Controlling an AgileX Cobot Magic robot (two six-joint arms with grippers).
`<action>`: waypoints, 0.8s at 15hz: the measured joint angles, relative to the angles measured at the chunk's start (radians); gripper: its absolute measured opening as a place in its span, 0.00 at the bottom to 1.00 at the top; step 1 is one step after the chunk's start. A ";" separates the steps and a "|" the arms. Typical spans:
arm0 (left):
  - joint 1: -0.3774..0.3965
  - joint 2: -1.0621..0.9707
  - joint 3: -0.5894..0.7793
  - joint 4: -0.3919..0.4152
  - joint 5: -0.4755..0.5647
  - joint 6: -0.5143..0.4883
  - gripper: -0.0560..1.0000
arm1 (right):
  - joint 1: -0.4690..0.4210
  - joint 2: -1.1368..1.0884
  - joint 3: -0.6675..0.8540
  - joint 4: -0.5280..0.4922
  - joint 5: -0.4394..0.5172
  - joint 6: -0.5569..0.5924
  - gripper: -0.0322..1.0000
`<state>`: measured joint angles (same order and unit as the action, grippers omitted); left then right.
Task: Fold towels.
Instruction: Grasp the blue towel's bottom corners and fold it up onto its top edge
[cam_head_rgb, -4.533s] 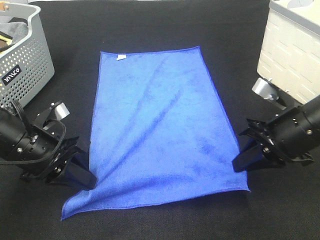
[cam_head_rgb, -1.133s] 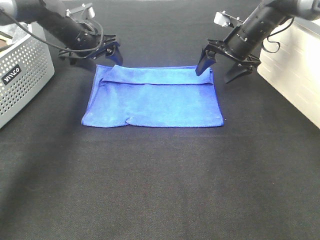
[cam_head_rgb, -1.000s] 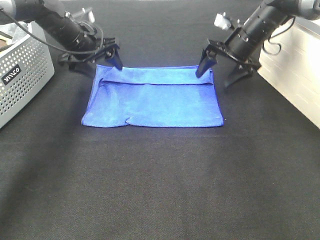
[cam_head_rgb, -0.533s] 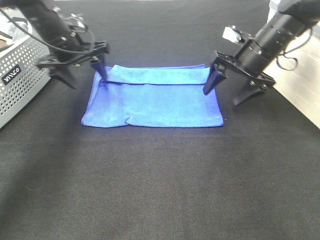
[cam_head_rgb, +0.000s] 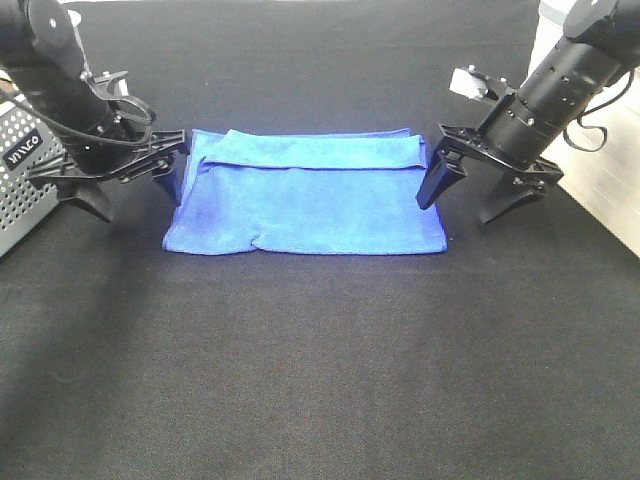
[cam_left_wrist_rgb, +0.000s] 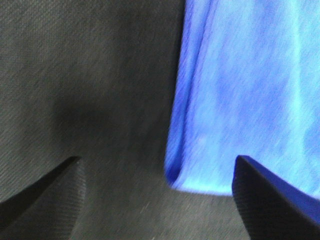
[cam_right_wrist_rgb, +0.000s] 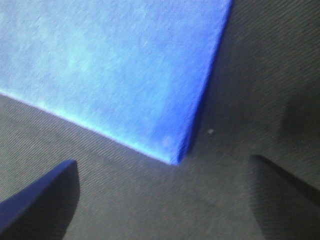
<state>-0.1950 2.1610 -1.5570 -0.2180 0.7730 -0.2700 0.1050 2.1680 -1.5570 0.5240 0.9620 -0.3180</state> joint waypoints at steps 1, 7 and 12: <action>0.001 0.000 0.000 -0.019 -0.033 0.000 0.78 | 0.000 0.000 0.000 -0.003 -0.022 -0.005 0.85; 0.002 0.092 0.000 -0.190 -0.067 0.073 0.77 | 0.000 0.034 0.000 0.007 -0.085 -0.017 0.84; 0.000 0.132 -0.001 -0.380 -0.097 0.202 0.61 | 0.002 0.110 0.000 0.147 -0.089 -0.074 0.74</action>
<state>-0.1950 2.2930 -1.5580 -0.5980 0.6760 -0.0680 0.1070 2.2780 -1.5570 0.6710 0.8730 -0.3920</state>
